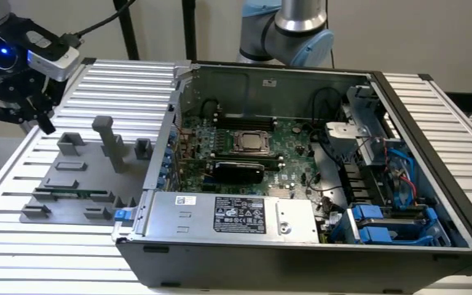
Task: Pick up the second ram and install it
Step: 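Pick up the second ram and move it above second insertion slot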
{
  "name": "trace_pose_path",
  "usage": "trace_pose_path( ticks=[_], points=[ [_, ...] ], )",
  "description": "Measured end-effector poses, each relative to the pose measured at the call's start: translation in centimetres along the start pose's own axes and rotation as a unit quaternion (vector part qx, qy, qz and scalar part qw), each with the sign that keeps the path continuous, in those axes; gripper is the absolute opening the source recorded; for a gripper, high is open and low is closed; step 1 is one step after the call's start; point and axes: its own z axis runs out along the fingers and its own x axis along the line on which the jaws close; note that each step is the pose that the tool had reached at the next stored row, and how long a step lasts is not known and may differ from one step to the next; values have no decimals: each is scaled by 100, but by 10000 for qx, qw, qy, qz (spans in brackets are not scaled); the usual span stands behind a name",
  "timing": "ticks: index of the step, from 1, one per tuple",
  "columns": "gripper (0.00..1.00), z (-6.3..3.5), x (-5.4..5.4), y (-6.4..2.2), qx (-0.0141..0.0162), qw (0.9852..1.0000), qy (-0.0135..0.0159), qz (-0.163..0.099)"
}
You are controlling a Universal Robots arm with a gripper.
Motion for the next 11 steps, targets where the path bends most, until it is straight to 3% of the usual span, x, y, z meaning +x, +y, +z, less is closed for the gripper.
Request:
trace_pose_path(
  ticks=[6, 11],
  points=[
    [0, 37, 1, -2, -15, 9985, 28, -547],
    [0, 61, 2, -3, -25, 9950, 55, -997]
  ],
)
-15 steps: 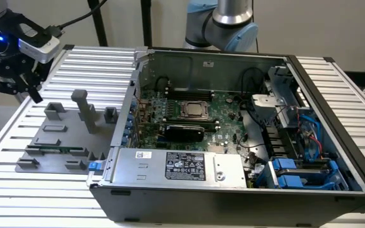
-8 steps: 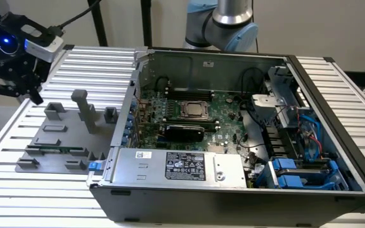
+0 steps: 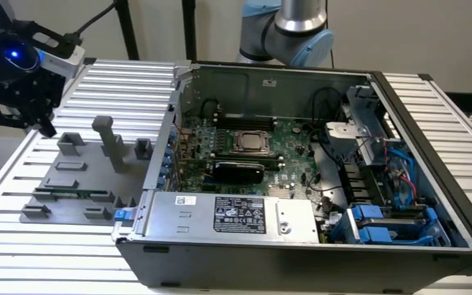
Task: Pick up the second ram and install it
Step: 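Pick up the second ram and move it above second insertion slot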
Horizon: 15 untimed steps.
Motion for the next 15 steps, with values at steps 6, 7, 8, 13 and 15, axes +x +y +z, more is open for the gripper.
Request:
trace_pose_path(
  ticks=[6, 7, 8, 13, 15],
  points=[
    [0, 20, 0, -1, 18, 9985, 44, -538],
    [0, 23, 1, -1, 23, 9980, 51, -626],
    [0, 27, 1, -1, 28, 9974, 58, -714],
    [0, 44, 1, -2, 61, 9932, 91, -1155],
    [0, 51, 1, -2, 73, 9910, 104, -1335]
  ],
)
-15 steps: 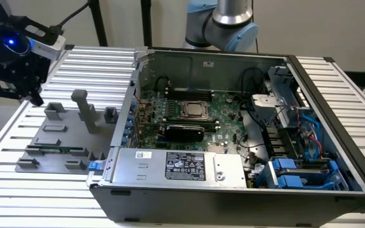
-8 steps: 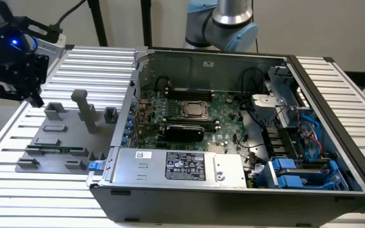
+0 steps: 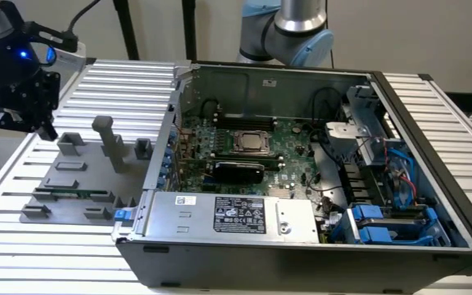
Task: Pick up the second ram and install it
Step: 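Pick up the second ram and move it above second insertion slot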
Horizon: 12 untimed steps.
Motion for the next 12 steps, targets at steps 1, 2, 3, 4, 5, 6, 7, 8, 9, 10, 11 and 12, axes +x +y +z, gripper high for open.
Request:
trace_pose_path(
  ticks=[1, 2, 3, 4, 5, 6, 7, 8, 9, 10, 11, 12],
  points=[
    [0, 4, 0, 0, 7, 10000, 7, -88],
    [0, 7, 0, 0, 12, 9999, 14, -172],
    [0, 13, 1, -1, 14, 9997, 19, -245],
    [0, 21, 1, -1, 16, 9995, 25, -304],
    [0, 29, 1, -1, 16, 9994, 32, -355],
    [0, 38, 1, -2, 16, 9992, 40, -398],
    [0, 47, 1, -4, 16, 9990, 46, -437],
    [0, 58, 2, -5, 17, 9989, 54, -474],
    [0, 68, 3, -7, 17, 9987, 62, -503],
    [0, 78, 5, -10, 17, 9986, 71, -526],
    [0, 89, 9, -14, 18, 9985, 77, -545],
    [0, 99, 13, -19, 18, 9984, 82, -560]
  ],
)
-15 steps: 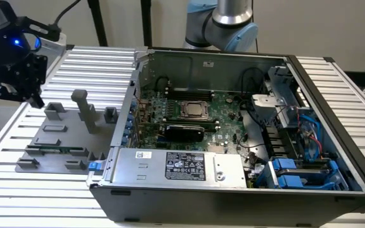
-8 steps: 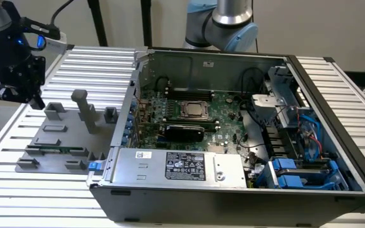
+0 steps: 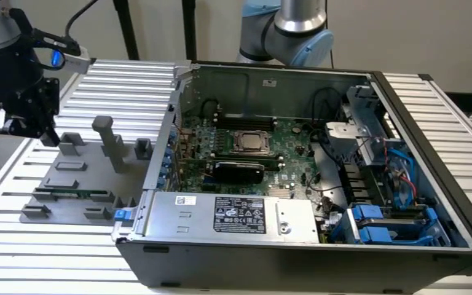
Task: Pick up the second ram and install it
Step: 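Pick up the second ram and move it above second insertion slot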
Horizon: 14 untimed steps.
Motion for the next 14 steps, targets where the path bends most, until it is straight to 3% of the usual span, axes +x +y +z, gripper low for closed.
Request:
trace_pose_path(
  ticks=[5, 6, 14],
  points=[
    [0, 56, 45, -19, 9, 10000, 7, -51],
    [100, 67, 57, -21, 13, 10000, 8, -57],
    [100, 180, 103, -37, 21, 9999, 15, -160]
  ],
)
